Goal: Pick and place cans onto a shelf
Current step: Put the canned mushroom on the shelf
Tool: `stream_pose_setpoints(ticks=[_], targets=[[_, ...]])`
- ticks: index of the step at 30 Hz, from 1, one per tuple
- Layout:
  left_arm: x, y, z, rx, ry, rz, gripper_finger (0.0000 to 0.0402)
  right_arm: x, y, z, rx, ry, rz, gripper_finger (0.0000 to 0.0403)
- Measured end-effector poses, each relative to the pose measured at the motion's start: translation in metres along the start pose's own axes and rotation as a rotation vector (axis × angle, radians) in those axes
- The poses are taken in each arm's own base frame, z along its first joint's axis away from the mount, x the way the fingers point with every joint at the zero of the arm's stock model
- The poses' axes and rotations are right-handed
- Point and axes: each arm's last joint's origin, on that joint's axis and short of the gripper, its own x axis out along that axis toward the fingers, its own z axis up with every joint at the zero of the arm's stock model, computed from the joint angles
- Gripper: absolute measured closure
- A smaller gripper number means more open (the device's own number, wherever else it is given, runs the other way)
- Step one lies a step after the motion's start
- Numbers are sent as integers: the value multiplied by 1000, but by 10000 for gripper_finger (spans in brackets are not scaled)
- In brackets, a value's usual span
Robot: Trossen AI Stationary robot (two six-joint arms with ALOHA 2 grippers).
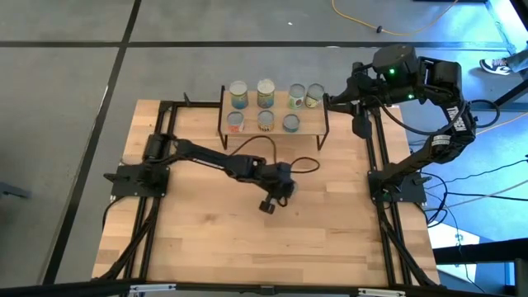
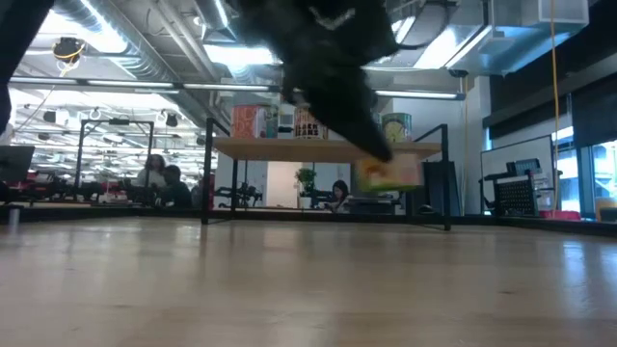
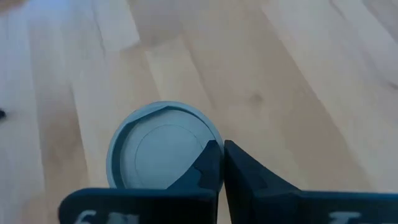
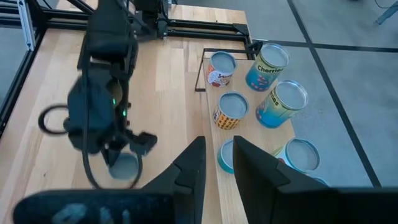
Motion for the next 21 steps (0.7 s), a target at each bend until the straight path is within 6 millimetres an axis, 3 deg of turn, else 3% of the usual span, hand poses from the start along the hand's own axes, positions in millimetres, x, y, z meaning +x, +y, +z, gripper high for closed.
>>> stream_pose_setpoints(ticks=[11,21], targets=[[44,18,27,30,59,-35,401,0,0,0,0,1,-1,321],[62,15,20,14,151,-66,400,0,0,0,0,1,0,321]])
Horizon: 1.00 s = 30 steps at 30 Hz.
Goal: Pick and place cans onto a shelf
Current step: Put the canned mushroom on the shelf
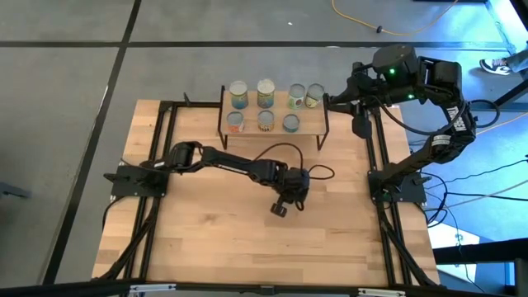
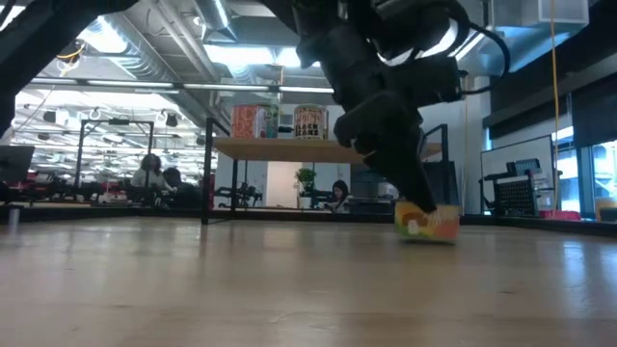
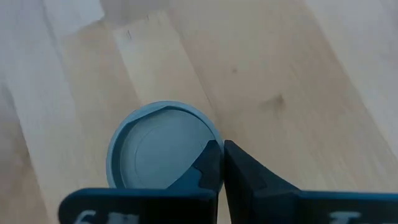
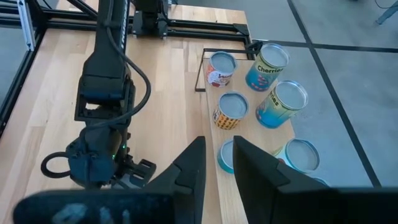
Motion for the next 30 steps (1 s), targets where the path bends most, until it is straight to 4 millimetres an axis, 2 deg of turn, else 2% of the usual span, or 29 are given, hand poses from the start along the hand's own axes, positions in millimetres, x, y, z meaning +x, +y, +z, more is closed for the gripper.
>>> stream_pose_setpoints(ticks=[13,18,20,22,25,26,29,30], targets=[[2,-15,6,31,15,68,362,0,0,0,0,0,0,321],[-11,-17,13,41,22,182,364,0,0,-1,1,8,2,321],[-23,-16,16,27,46,200,366,0,1,-3,3,27,8,321],[-36,-9,27,-2,-7,219,370,-1,2,-6,7,62,20,321],[-68,-2,33,-39,-5,226,376,0,3,-7,8,69,42,321],[-76,2,40,-47,-56,244,378,0,4,-8,9,65,62,321],[-108,7,42,-74,-48,252,385,2,7,-11,-29,59,156,321],[-119,11,48,-86,-104,272,387,4,9,-12,-31,58,193,321]])
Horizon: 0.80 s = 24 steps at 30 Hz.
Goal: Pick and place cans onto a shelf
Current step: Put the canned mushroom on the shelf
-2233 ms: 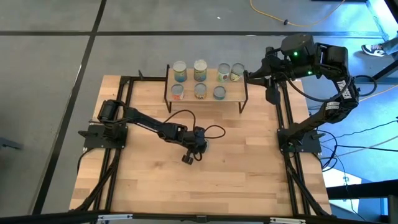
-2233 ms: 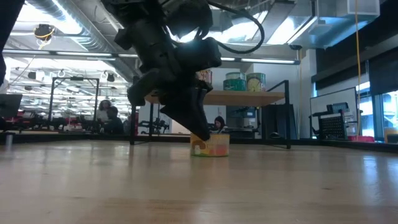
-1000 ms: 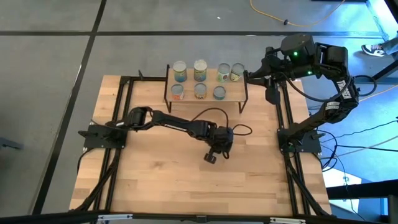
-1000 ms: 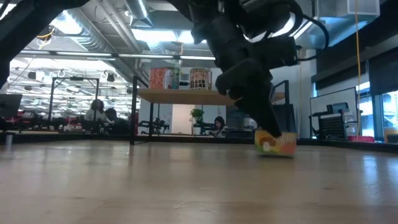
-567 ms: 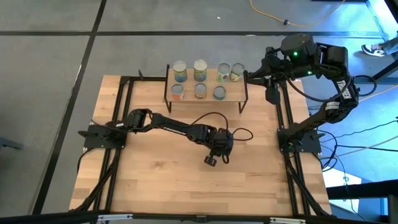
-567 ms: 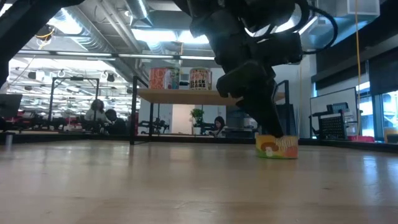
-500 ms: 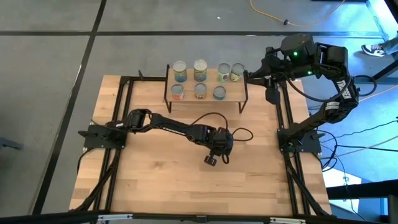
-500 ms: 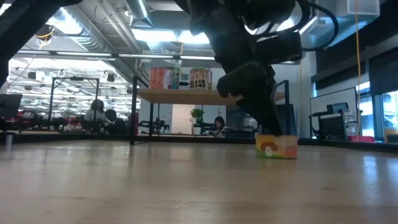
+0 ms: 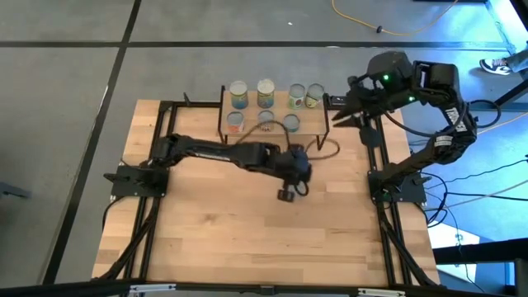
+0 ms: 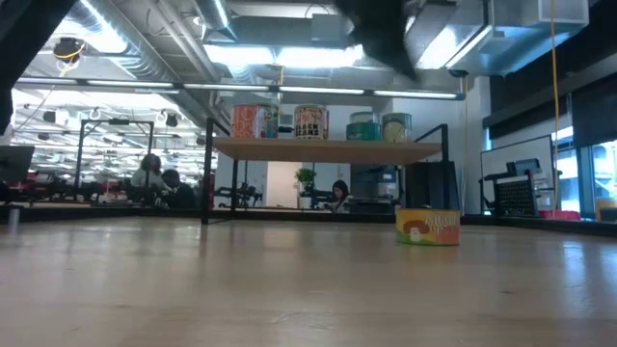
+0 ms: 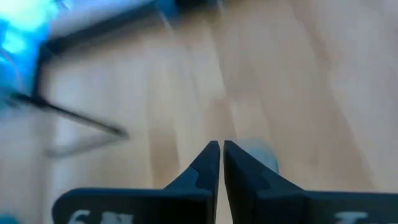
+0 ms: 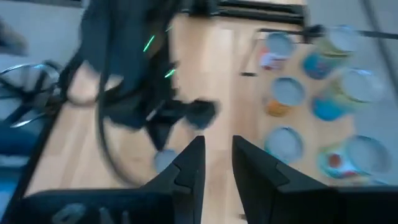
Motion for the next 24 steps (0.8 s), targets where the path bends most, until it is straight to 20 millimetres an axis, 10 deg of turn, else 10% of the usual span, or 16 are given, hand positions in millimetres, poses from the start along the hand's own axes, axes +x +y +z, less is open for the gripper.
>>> stream_pose_setpoints(ticks=[12,24], targets=[[-126,38,13,-121,-229,-62,399,31,9,-32,-54,48,110,321],[-118,37,-7,-148,-165,-331,394,97,11,-65,-62,55,142,321]])
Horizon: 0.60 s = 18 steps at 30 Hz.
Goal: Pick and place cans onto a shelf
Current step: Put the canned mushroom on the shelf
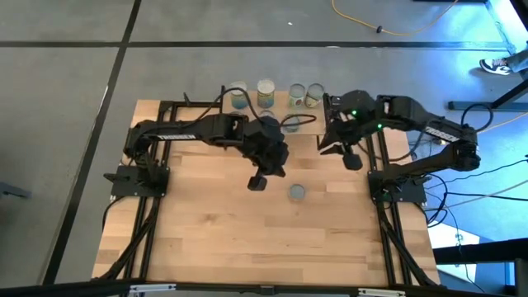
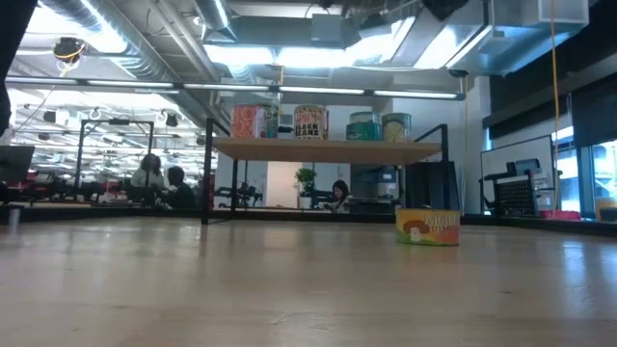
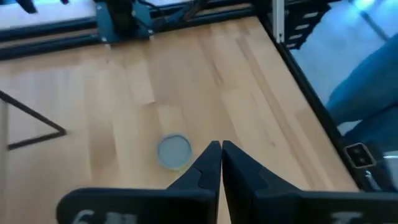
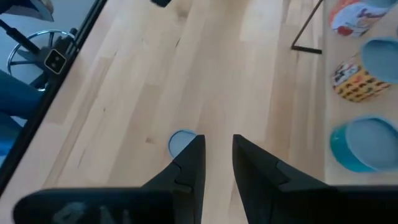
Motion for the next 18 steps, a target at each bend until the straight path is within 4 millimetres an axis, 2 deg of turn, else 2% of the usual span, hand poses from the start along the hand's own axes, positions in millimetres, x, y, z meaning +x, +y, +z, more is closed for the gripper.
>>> stream_pose_setpoints(ticks=[6,9,13,18], targets=[[3,8,-8,-30,-14,-151,388,25,-1,-10,20,19,19,321],[-7,9,-5,-20,-53,-201,388,29,-1,-13,28,34,25,321],[-29,11,-2,-12,-89,-114,393,28,-2,-11,28,22,20,321],[-66,6,-3,-38,-77,140,400,27,-2,-8,34,-10,14,321]])
